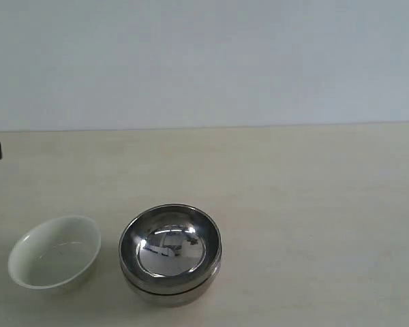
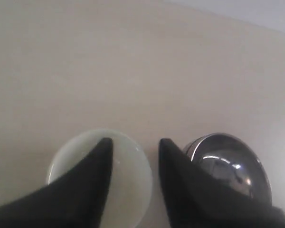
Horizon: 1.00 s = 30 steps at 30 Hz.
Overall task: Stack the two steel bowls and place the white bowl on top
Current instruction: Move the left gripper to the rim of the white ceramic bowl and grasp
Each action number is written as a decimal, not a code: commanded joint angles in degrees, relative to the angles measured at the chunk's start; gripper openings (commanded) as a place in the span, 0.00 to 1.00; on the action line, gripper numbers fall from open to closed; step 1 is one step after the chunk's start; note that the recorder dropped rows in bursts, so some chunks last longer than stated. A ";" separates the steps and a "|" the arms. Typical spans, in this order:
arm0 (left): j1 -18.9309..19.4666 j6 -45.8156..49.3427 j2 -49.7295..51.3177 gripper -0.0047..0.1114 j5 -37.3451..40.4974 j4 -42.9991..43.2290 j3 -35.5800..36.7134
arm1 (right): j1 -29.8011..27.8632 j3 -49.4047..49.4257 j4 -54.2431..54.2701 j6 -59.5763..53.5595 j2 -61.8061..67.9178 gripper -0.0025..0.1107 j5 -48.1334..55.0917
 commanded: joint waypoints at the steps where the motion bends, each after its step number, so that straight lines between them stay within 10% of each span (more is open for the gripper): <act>1: -0.42 -1.00 8.46 0.58 2.04 2.67 -0.96 | -0.37 0.02 -0.06 -0.04 -0.36 0.02 -0.05; 30: -0.42 -8.06 33.57 0.55 -5.61 13.79 -0.85 | -0.37 0.02 -0.06 -0.04 -0.36 0.02 -0.17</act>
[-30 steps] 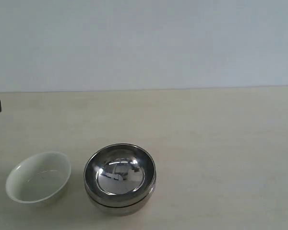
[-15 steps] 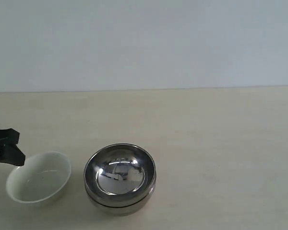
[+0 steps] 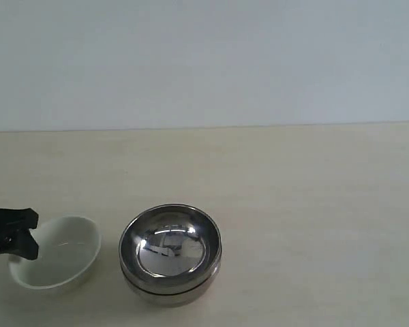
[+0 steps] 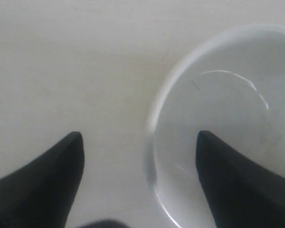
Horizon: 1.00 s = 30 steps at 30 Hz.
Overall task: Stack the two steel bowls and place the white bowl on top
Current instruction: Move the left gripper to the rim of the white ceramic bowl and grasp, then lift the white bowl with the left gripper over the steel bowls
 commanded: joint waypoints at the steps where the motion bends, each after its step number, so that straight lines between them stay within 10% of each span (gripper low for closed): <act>1: -0.42 -0.64 2.72 0.53 -1.50 0.39 -0.25 | -0.37 0.02 -0.06 -0.04 -0.36 0.02 -0.17; 14: -0.42 -0.64 6.09 0.08 -3.25 -1.10 -0.25 | -0.37 0.02 -0.06 -0.04 -0.36 0.02 -0.17; 30: -0.42 0.67 -4.43 0.07 3.96 -2.86 -2.25 | -0.37 0.02 -0.06 -0.04 -0.36 0.02 -0.17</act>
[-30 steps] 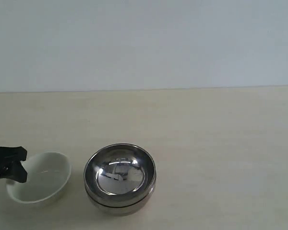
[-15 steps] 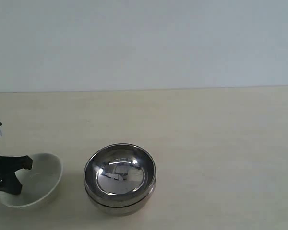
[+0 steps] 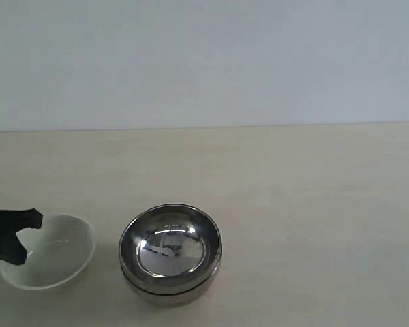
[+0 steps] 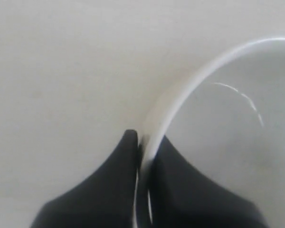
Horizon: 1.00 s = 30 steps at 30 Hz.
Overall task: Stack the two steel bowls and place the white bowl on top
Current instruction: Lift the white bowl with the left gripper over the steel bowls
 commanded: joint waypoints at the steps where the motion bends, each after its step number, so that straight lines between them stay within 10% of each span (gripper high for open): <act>1: -0.15 0.18 -7.15 0.07 6.24 -0.68 -2.87 | -0.37 0.02 -0.06 -0.04 -0.36 0.02 -0.17; 17: -0.59 4.46 -17.33 0.07 19.97 -16.87 -7.69 | -0.37 0.02 -0.06 -0.04 -0.36 0.02 -0.06; 30: -13.63 -0.12 -14.75 0.07 11.27 -16.52 -7.59 | -0.37 0.02 -0.06 -0.04 -0.36 0.02 -0.06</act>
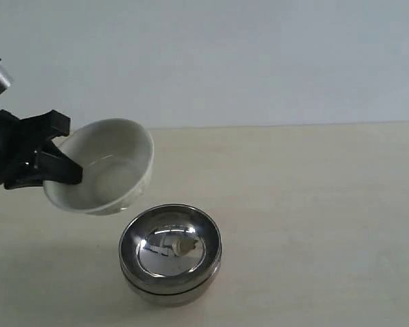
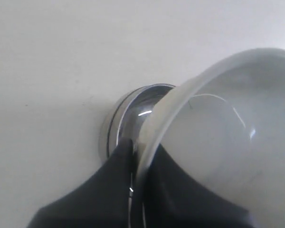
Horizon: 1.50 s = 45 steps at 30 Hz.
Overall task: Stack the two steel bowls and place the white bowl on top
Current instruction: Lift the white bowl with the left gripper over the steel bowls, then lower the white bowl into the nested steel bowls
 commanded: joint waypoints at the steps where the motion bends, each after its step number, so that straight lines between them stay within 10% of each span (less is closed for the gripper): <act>1: -3.76 -2.08 2.56 0.07 -2.53 -1.01 -0.02 | -0.37 0.02 -0.18 -0.04 -0.36 0.02 -0.06; 14: -12.18 -2.35 12.78 0.07 -11.38 -1.88 -0.02 | -0.37 0.02 -0.18 -0.04 -0.36 0.02 -0.06; 37: -12.38 2.86 17.50 0.08 -11.41 -4.77 -0.02 | -0.37 0.02 -0.18 -0.04 -0.36 0.02 -0.18; 45: -12.38 5.62 17.50 0.45 -10.79 -8.83 -0.02 | -0.37 0.02 -0.18 -0.04 -0.36 0.02 -0.18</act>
